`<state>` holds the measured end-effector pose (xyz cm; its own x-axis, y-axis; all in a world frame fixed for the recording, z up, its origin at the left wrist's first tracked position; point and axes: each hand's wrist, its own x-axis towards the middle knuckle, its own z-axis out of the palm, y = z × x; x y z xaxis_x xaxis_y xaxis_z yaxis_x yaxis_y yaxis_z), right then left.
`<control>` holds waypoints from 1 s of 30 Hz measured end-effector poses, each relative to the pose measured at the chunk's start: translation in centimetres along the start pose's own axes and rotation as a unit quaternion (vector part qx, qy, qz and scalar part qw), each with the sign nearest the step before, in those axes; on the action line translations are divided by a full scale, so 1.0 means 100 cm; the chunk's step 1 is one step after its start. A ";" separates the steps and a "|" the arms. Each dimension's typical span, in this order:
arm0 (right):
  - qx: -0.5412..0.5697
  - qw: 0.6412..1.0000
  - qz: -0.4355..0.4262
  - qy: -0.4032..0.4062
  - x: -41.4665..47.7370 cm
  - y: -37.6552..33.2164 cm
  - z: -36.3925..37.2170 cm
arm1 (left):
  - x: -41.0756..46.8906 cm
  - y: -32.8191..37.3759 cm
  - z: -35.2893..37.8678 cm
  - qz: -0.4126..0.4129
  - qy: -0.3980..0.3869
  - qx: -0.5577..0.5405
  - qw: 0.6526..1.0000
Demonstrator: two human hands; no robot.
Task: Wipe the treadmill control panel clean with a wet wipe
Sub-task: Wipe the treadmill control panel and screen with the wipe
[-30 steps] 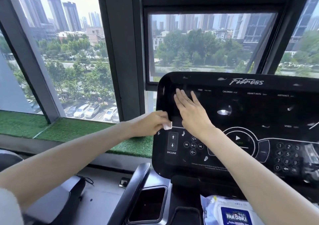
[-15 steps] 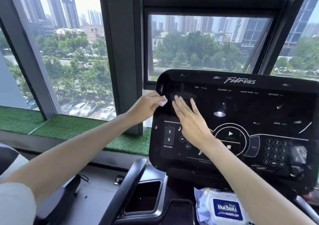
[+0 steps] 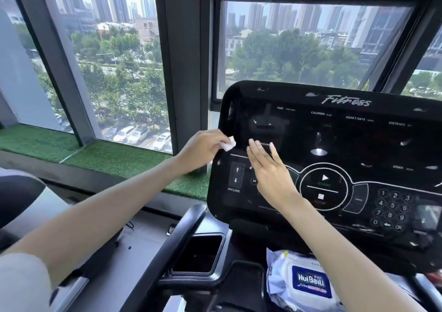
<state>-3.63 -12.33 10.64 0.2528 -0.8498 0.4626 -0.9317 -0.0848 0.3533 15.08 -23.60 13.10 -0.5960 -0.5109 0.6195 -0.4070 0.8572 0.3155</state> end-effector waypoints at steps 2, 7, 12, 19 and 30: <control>-0.005 1.000 0.003 -0.004 0.000 -0.003 0.002 | -0.001 0.001 0.002 -0.041 0.059 0.005 0.997; -0.033 0.999 0.009 -0.004 -0.001 -0.006 0.006 | -0.038 0.006 0.020 0.062 -0.092 0.057 0.992; -0.086 0.996 0.017 -0.033 -0.001 -0.011 0.002 | -0.023 -0.001 0.011 -0.043 0.033 0.030 0.998; -0.111 0.993 0.029 -0.015 0.001 -0.016 0.009 | -0.031 -0.007 0.002 -0.016 -0.020 0.078 0.997; -0.115 0.993 0.030 -0.019 0.001 -0.016 0.005 | -0.019 0.003 0.008 -0.059 0.023 0.048 0.997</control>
<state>-2.29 -12.56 9.70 0.1851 -0.8695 0.4580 -0.8591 0.0831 0.5049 15.48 -22.41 11.48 -0.5089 -0.6030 0.6143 -0.5378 0.7799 0.3201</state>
